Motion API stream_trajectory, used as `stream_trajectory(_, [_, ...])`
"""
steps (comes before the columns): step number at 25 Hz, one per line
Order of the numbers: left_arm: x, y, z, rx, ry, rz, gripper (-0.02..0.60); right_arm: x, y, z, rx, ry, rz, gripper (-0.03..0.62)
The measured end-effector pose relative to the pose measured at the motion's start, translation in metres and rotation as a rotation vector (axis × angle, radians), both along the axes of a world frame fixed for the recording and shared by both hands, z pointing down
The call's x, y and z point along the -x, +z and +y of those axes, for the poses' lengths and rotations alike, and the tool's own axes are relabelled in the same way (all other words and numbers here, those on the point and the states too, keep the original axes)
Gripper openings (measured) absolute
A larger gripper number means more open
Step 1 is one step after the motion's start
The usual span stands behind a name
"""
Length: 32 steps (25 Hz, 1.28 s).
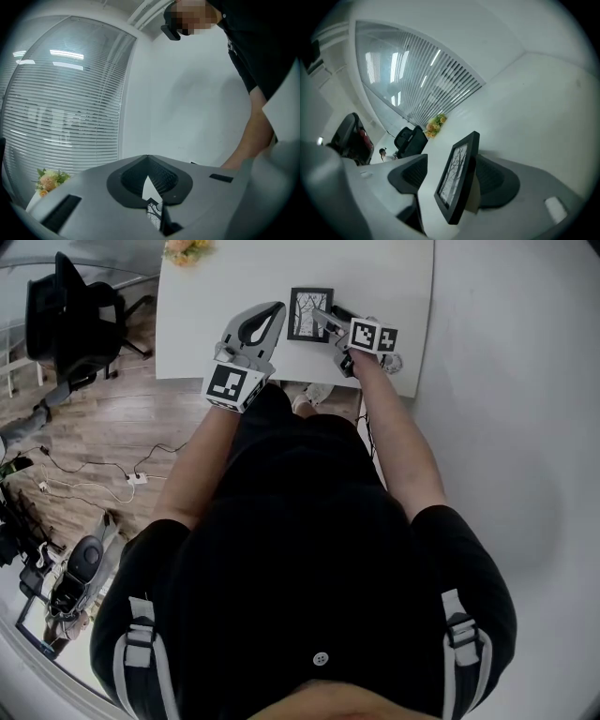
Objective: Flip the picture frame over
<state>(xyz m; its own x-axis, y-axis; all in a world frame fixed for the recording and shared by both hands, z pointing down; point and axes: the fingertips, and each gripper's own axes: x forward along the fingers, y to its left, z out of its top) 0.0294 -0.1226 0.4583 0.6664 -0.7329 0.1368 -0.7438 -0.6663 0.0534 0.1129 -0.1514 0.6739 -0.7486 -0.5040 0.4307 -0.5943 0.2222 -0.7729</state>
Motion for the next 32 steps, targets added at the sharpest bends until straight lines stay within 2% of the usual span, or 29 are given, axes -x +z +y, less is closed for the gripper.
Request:
stream_trajectory(3, [-0.001, 0.001, 0.001, -0.001, 0.003, -0.001, 0.005, -0.001, 0.005, -0.001, -0.051, -0.037, 0.125, 0.325])
stream_trajectory(5, [-0.001, 0.000, 0.001, -0.004, 0.005, -0.004, 0.005, 0.000, 0.001, -0.003, -0.080, -0.055, 0.165, 0.334])
stream_trajectory(12, [-0.002, -0.007, 0.001, -0.002, 0.010, 0.000, 0.005, 0.010, -0.036, -0.008, -0.177, -0.082, 0.162, 0.334])
stream_trajectory(23, [0.000, -0.039, 0.016, -0.007, 0.048, 0.038, 0.005, 0.012, -0.169, -0.001, -0.511, -0.124, 0.215, 0.334])
stream_trajectory(32, [-0.007, -0.057, 0.018, -0.016, 0.088, 0.022, 0.005, 0.000, -0.240, 0.014, -0.704, -0.121, 0.287, 0.333])
